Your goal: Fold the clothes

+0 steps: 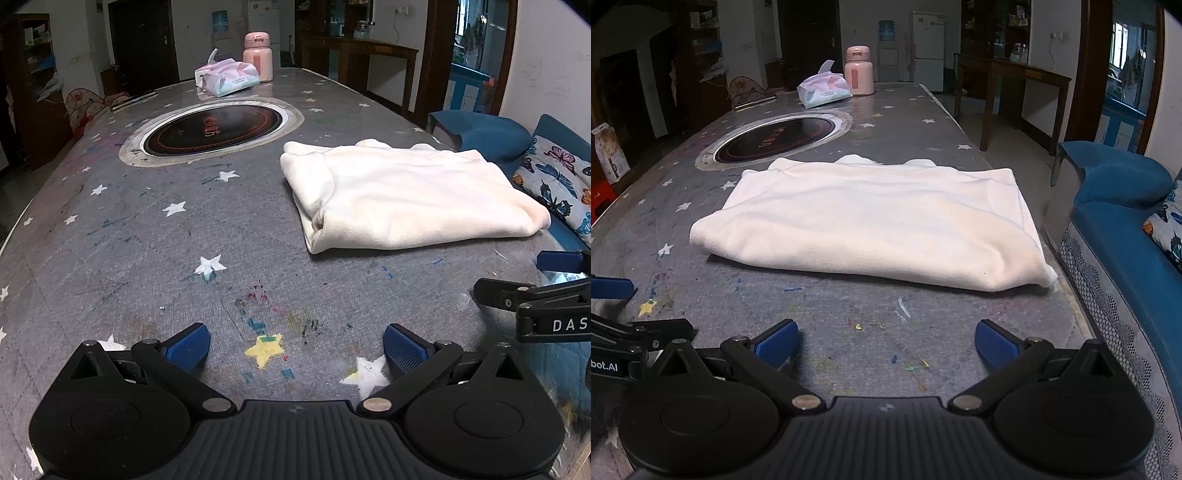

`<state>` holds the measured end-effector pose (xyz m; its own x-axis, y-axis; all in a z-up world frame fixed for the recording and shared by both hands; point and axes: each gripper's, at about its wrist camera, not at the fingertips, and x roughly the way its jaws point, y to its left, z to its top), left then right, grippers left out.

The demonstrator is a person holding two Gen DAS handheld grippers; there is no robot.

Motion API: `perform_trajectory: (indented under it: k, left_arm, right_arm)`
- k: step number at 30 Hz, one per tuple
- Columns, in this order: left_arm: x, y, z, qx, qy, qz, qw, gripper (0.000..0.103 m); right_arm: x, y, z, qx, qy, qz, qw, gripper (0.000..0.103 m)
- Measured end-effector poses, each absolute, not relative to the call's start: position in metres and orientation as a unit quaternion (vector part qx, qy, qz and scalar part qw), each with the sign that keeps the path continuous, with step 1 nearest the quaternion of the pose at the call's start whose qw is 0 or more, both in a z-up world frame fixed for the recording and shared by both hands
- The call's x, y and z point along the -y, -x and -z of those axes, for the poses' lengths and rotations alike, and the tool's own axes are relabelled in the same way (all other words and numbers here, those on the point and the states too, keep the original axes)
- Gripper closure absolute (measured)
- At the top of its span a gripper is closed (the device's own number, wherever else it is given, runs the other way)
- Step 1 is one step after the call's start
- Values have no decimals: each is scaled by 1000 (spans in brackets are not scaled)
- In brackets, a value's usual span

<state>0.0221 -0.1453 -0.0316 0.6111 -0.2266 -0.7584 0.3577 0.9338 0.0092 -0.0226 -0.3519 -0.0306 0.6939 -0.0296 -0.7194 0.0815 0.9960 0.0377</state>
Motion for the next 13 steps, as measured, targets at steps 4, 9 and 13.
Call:
perform_trajectory:
  k: [4,9,13]
  left_arm:
    - [147,-23,31,-413,-80,159,893,0]
    - [151,-23,29,-418,-76,165,890,0]
    - [161,-18,26,-410,-88,178,890,0]
  right_arm:
    - [354,24,30,-390,-35,33,919,0]
    - [356,27,29,-389,-40,35,920,0]
    - [356,28,26,-384,-42,37,922,0]
